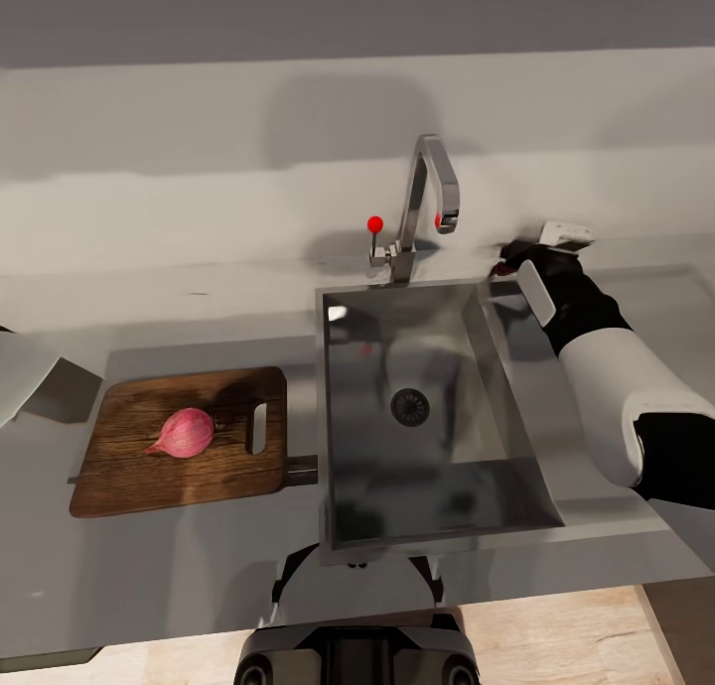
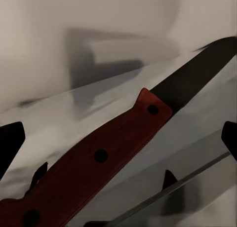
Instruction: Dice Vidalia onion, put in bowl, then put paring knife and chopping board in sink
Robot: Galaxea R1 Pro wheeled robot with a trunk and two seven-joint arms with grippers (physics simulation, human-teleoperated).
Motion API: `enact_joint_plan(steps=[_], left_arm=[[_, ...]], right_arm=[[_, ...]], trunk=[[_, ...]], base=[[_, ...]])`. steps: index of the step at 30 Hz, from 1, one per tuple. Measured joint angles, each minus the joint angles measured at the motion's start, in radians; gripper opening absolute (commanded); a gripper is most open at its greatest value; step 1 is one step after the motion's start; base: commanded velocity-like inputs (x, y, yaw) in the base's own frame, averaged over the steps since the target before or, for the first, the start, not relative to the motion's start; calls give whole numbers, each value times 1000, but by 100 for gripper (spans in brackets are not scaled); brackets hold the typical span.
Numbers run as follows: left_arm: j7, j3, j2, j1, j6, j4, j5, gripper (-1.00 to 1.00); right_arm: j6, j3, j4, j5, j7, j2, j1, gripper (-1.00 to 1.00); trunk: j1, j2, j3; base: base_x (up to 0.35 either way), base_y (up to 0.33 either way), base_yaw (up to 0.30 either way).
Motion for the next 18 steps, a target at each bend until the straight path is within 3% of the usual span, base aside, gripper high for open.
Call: enact_joint_plan(steps=[18], left_arm=[[0,0,0,0,0,0,0,100]], right_arm=[[-2,1,25,5,2,2,-1,100]], trunk=[[0,0,-10]], base=[[0,0,0]])
